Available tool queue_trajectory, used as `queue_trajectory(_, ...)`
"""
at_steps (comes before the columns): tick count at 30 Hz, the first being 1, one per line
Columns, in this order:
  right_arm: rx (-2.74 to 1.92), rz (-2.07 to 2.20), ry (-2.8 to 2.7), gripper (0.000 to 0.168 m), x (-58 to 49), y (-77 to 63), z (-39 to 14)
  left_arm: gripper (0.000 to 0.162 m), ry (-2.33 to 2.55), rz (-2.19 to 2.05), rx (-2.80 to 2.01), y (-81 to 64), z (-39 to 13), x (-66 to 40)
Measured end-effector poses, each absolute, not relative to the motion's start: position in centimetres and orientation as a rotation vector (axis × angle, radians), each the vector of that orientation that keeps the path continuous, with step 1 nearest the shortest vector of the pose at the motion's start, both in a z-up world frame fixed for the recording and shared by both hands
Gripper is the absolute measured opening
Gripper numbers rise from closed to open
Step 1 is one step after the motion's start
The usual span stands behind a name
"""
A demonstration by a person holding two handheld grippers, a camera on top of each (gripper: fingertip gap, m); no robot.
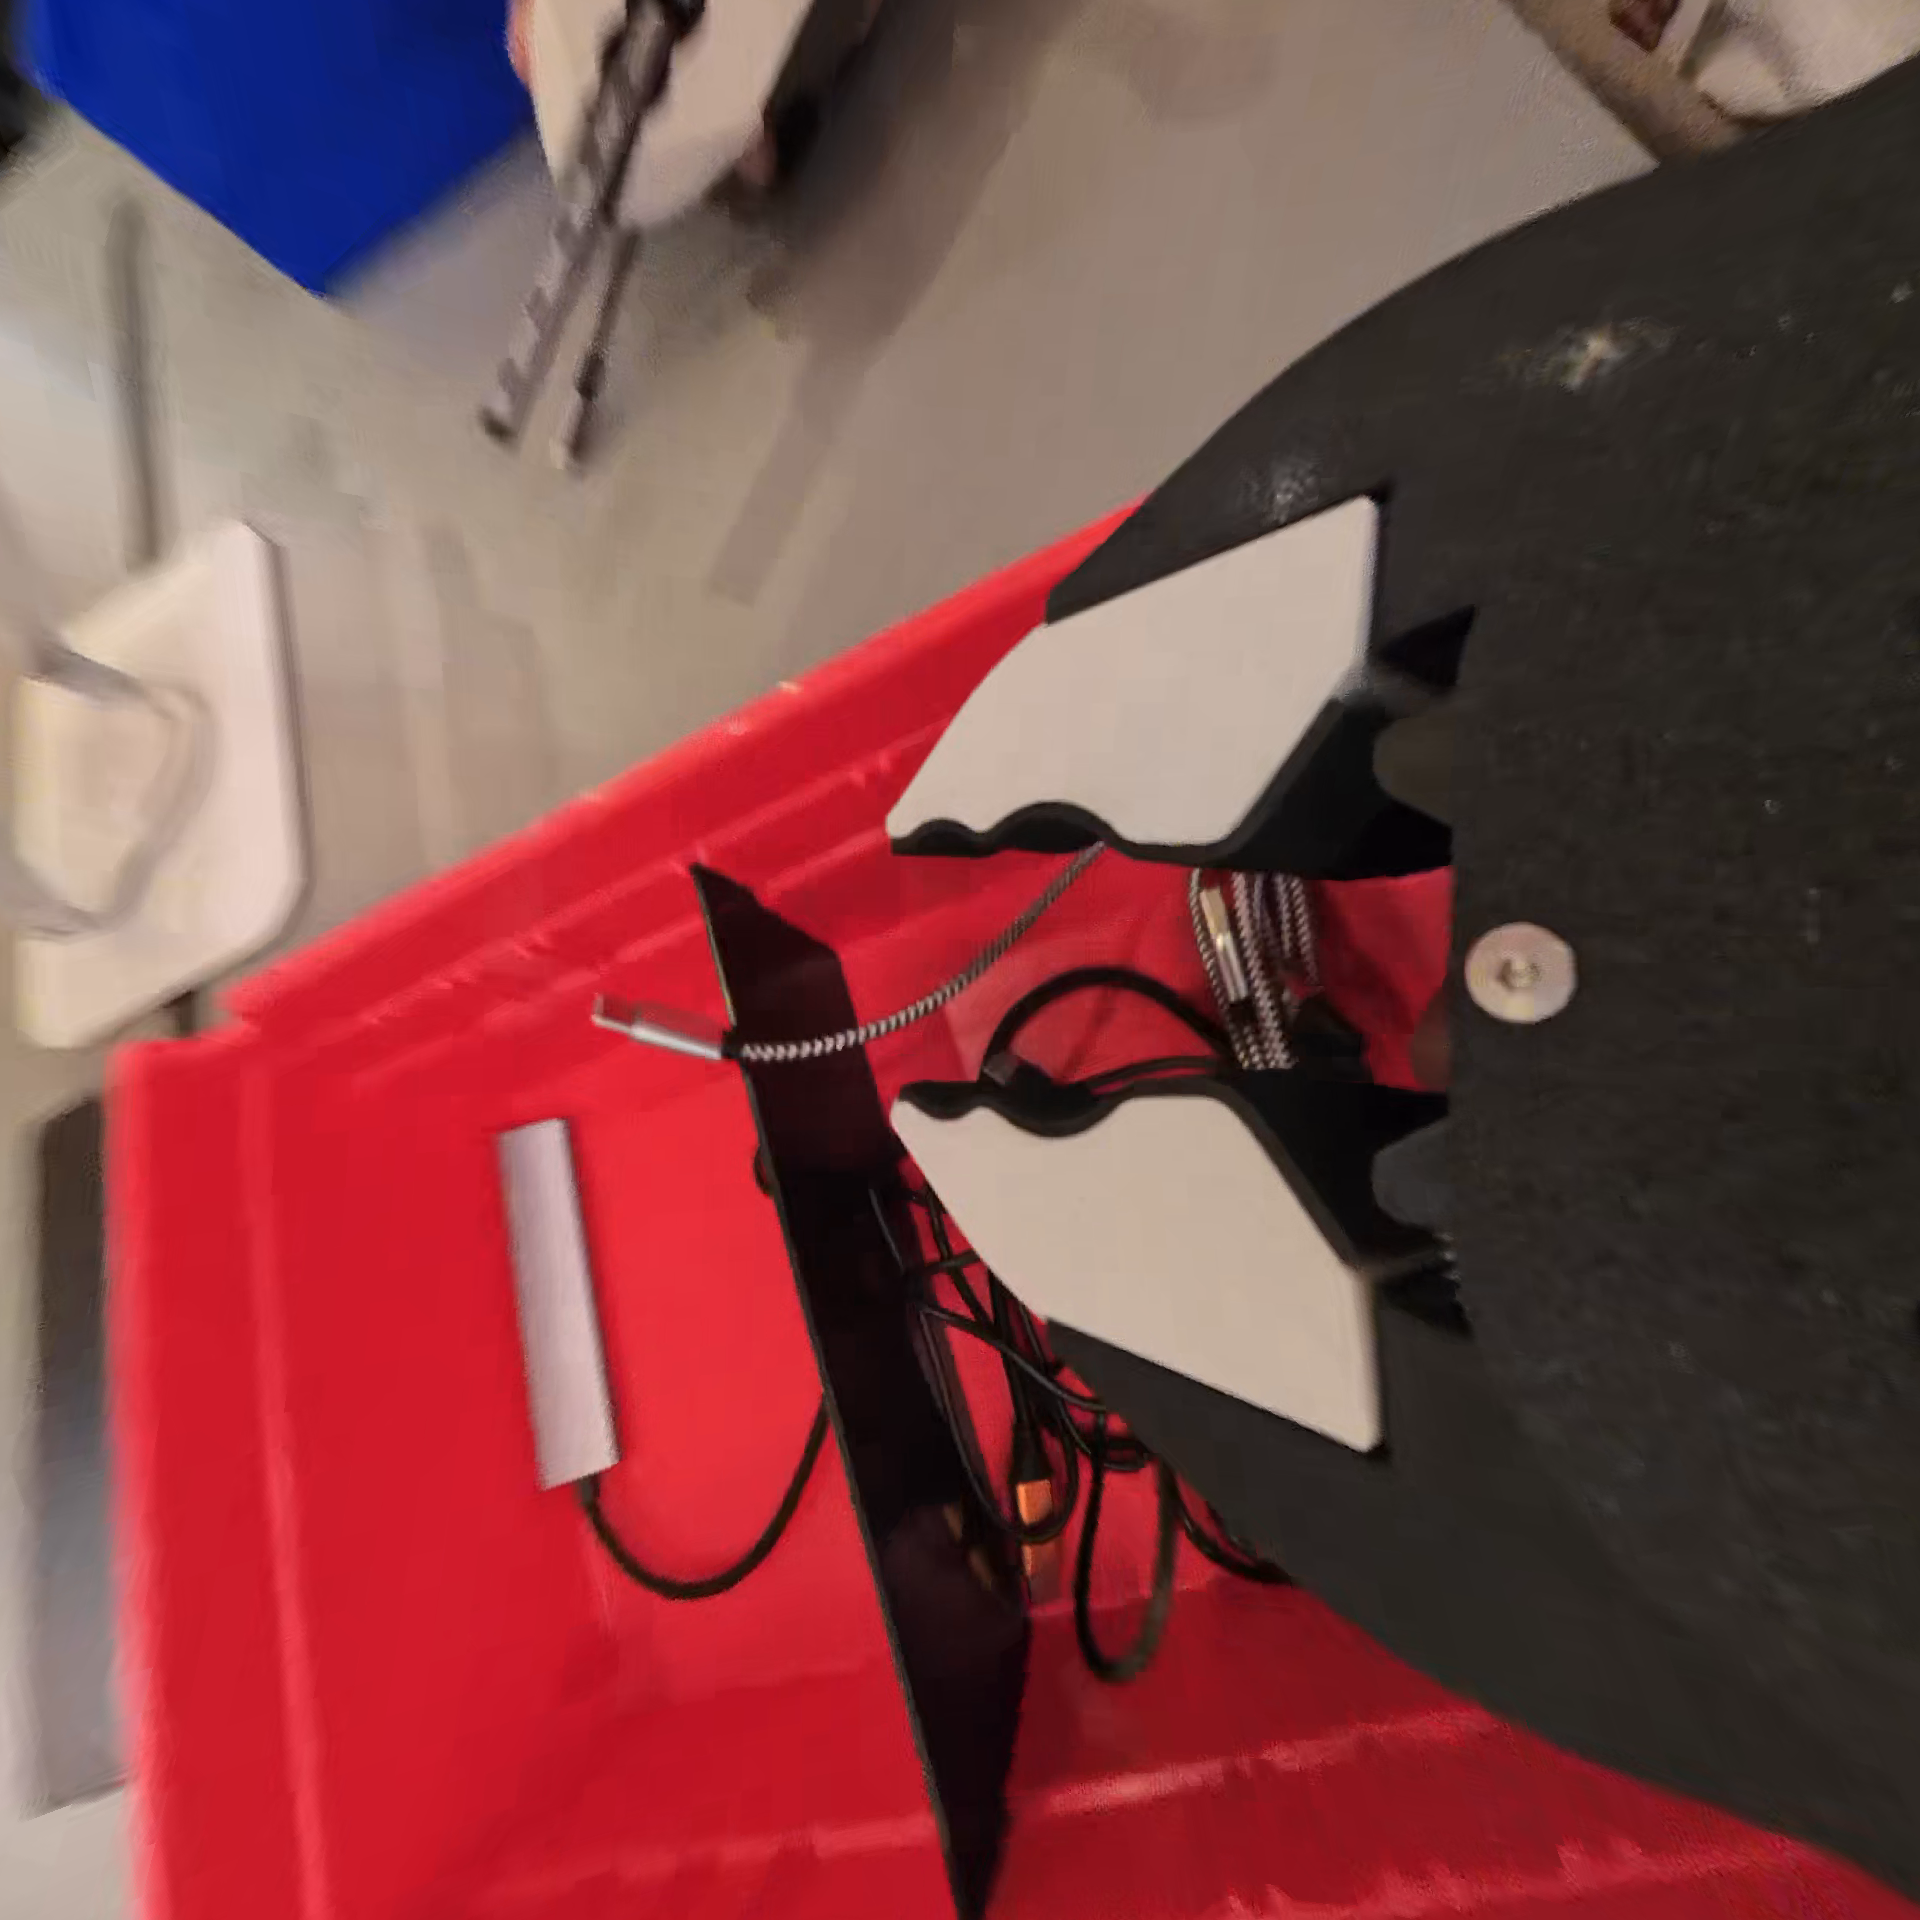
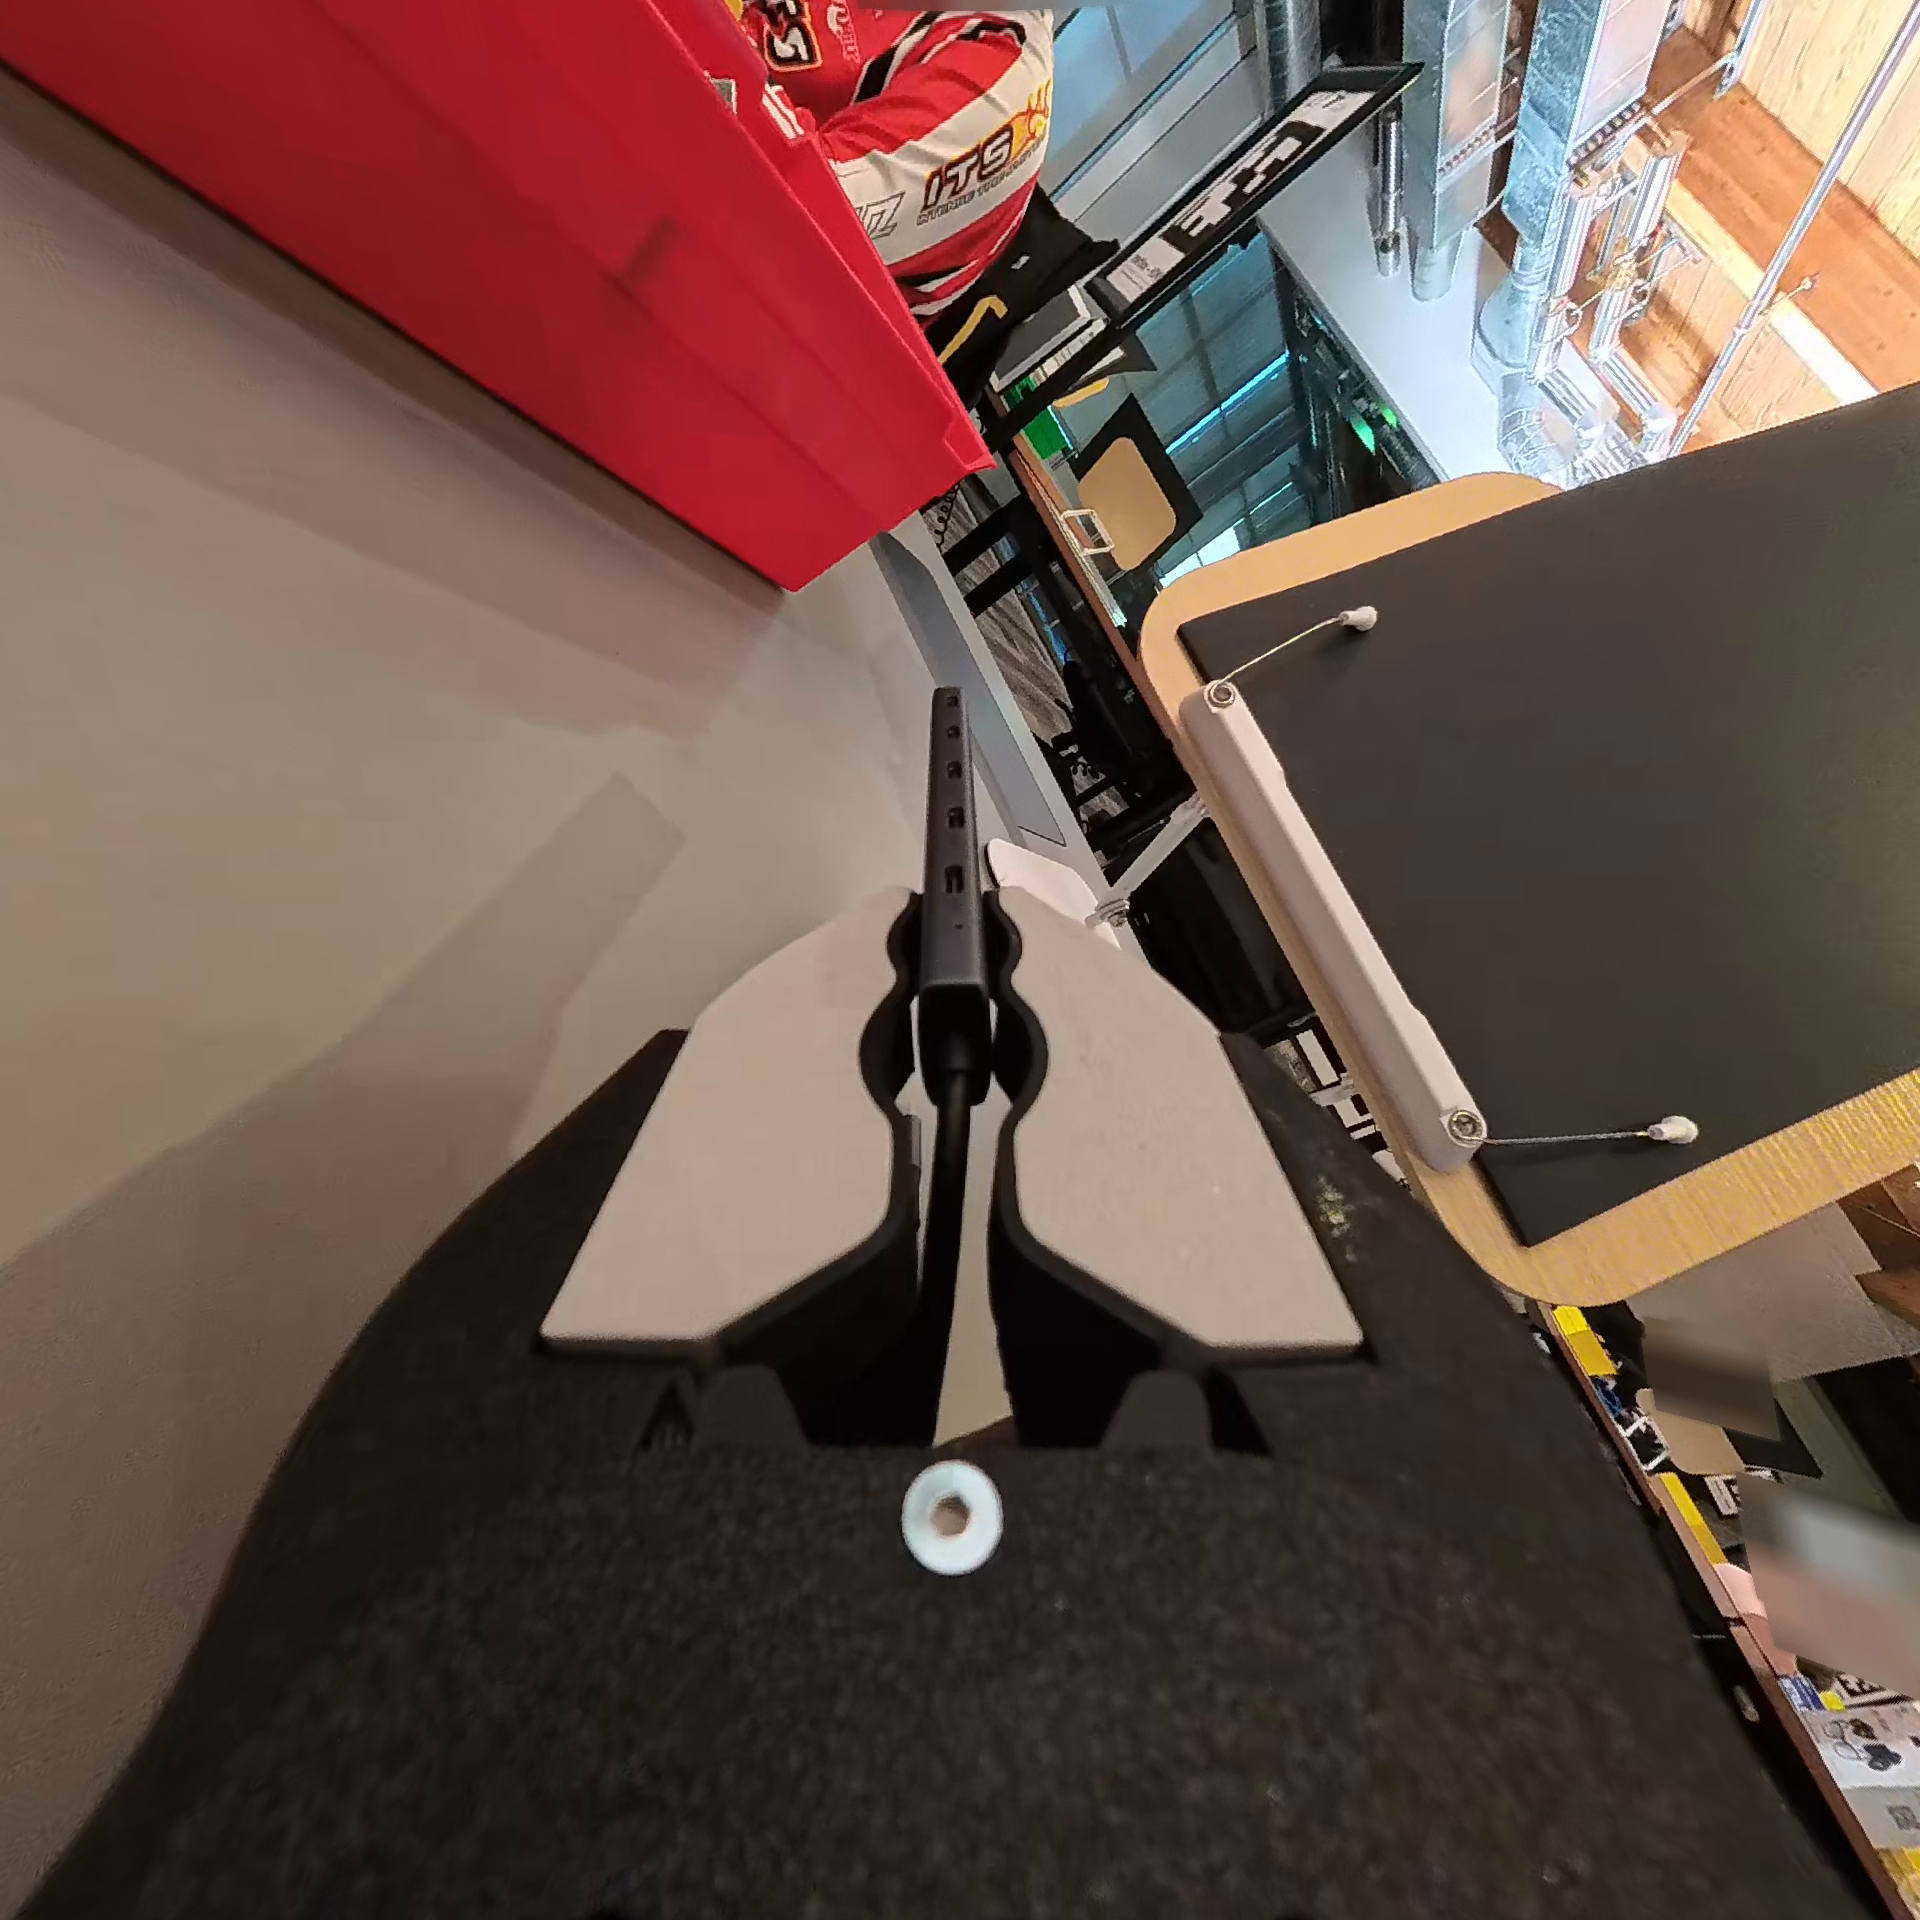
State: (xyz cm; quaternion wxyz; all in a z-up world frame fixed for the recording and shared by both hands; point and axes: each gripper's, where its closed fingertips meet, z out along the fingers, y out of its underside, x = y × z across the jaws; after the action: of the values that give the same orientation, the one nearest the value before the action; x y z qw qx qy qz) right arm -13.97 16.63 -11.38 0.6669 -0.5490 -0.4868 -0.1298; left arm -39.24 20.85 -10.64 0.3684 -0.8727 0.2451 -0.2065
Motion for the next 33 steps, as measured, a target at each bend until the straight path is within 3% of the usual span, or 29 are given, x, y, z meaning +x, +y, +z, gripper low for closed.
queue_trajectory(3,-1.245,-0.291,-1.097,0.01,-13.9,16.6,-11.4,0.04,0.682,-0.472,-2.362,22.2,-13.8,-38.4)
queue_trajectory(5,-1.246,-0.29,-1.097,0.009,-13.9,16.6,-11.4,0.026,0.697,-0.413,-2.418,22.5,-15.2,-38.3)
queue_trajectory(6,-1.246,-0.289,-1.097,0.009,-13.9,16.6,-11.4,0.007,0.697,-0.392,-2.422,22.6,-15.3,-38.4)
queue_trajectory(8,-1.246,-0.285,-1.099,0.009,-13.9,16.6,-11.5,0.003,0.685,-0.406,-2.357,22.6,-13.4,-38.3)
queue_trajectory(19,-1.247,-0.249,-1.075,0.009,-13.7,16.5,-11.1,0.002,0.637,-0.411,-1.746,20.0,11.7,-40.3)
queue_trajectory(24,-1.245,-0.248,-1.066,0.01,-13.5,16.5,-10.9,0.002,0.645,-0.374,-1.591,18.9,18.2,-40.4)
queue_trajectory(29,-1.241,-0.24,-1.046,0.01,-13.3,16.5,-10.6,0.002,0.785,-0.633,-1.485,14.1,20.1,-34.7)
queue_trajectory(33,-1.25,-0.214,-1.013,0.01,-12.9,16.6,-10.2,0.002,0.947,-0.77,-1.536,9.5,15.5,-29.0)
